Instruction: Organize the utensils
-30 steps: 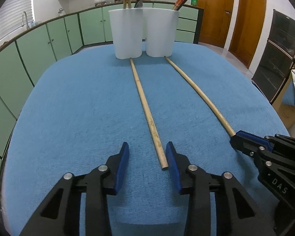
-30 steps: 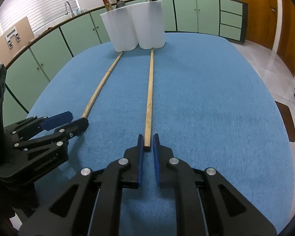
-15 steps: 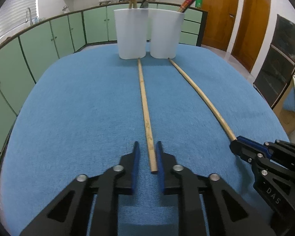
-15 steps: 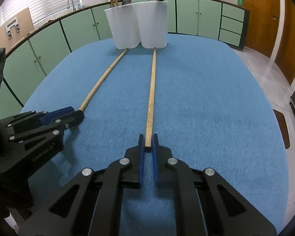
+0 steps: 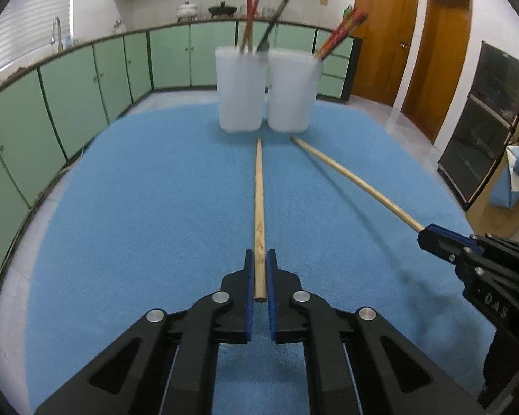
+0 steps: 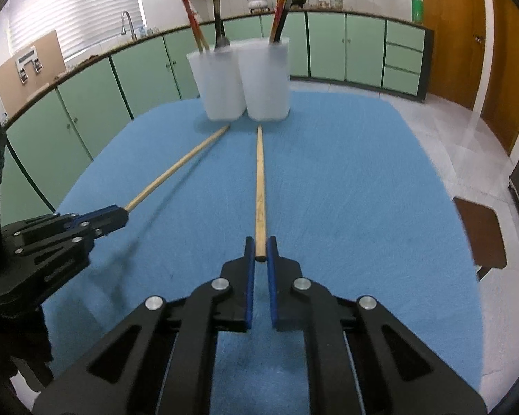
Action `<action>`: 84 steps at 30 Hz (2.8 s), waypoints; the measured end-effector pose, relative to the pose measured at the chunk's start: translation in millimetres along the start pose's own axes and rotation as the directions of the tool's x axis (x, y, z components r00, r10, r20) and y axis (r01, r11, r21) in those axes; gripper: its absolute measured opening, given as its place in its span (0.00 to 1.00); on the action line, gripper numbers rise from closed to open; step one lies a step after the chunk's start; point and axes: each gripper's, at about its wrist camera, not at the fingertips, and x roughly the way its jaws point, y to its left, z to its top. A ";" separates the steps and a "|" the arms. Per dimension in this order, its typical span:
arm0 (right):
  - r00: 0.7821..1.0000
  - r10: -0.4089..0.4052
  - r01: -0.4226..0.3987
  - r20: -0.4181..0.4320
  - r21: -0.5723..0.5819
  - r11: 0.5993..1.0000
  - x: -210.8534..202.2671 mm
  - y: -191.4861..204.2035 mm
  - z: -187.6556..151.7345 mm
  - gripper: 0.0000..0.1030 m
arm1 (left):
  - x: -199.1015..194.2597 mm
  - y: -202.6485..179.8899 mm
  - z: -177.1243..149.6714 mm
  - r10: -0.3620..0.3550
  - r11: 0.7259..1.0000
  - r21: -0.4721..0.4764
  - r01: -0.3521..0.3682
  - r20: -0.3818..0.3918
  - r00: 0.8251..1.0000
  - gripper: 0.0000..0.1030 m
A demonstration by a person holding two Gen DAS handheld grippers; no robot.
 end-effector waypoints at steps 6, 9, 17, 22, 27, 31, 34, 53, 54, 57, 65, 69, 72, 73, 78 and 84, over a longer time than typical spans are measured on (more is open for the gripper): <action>0.997 0.002 0.000 0.078 -0.028 1.000 -29.9 -1.6 24.9 0.06 | -41.1 4.4 24.4 -0.002 1.000 0.000 0.002 0.114 0.993 0.06; 0.993 0.010 -0.004 0.120 -0.045 0.999 -45.0 -1.4 40.2 0.06 | -58.8 7.4 38.2 -0.005 1.000 -0.001 0.005 0.172 0.985 0.06; 0.976 0.070 -0.052 0.204 -0.094 0.994 -79.5 -2.2 92.8 0.06 | -90.5 13.6 82.9 -0.060 0.998 0.026 0.055 0.276 0.959 0.06; 0.971 0.120 -0.094 0.208 -0.130 0.987 -90.6 0.6 124.2 0.06 | -95.7 13.0 104.5 -0.102 0.995 0.049 0.092 0.295 0.950 0.06; 0.964 0.160 -0.130 0.213 -0.150 0.980 -99.9 1.0 155.1 0.06 | -102.9 15.4 118.1 -0.127 0.992 0.065 0.112 0.310 0.942 0.06; 0.953 0.172 -0.134 0.249 -0.161 0.978 -111.0 -0.8 184.4 0.06 | -107.7 19.9 130.4 -0.120 0.992 0.077 0.100 0.336 0.934 0.06; 0.941 0.172 -0.129 0.291 -0.159 0.979 -115.7 -1.4 203.8 0.06 | -112.0 24.7 149.8 -0.100 0.994 0.084 0.074 0.368 0.924 0.06; 0.897 0.116 -0.072 0.426 -0.116 0.991 -64.3 -16.0 324.4 0.06 | -73.8 29.2 284.3 -0.050 0.996 0.088 0.008 0.492 0.869 0.06; 0.902 0.109 -0.068 0.417 -0.112 0.991 -54.7 -17.1 325.9 0.06 | -64.0 27.4 285.7 -0.055 0.996 0.091 0.014 0.474 0.879 0.06; 0.918 0.092 -0.057 0.386 -0.101 0.993 -29.1 -18.5 327.9 0.06 | -39.6 27.2 287.7 -0.074 0.995 0.092 0.038 0.425 0.902 0.06; 0.969 0.083 -0.070 0.231 -0.063 0.996 38.8 -19.3 320.3 0.09 | 5.3 42.6 286.3 -0.103 0.995 0.038 0.096 0.331 0.938 0.18; 0.973 0.070 -0.064 0.220 -0.037 0.997 41.5 -21.4 309.3 0.22 | 4.2 45.6 281.7 -0.101 0.995 0.035 0.095 0.325 0.940 0.28; 0.968 0.055 -0.048 0.245 -0.035 0.998 29.6 -20.4 301.3 0.28 | -7.1 43.5 277.8 -0.092 0.996 0.049 0.080 0.342 0.935 0.38; 0.964 0.045 -0.036 0.262 -0.041 0.999 21.0 -19.8 297.9 0.31 | -11.7 42.0 275.2 -0.092 0.996 0.052 0.079 0.349 0.933 0.41; 0.949 0.009 0.007 0.315 -0.048 0.999 -13.6 -21.0 272.7 0.55 | -39.4 35.9 255.4 -0.086 0.996 0.060 0.068 0.383 0.920 0.52; 0.944 -0.015 0.030 0.329 -0.041 0.999 -46.2 -25.8 218.2 0.71 | -65.5 29.4 209.9 -0.083 0.996 0.061 0.064 0.396 0.915 0.66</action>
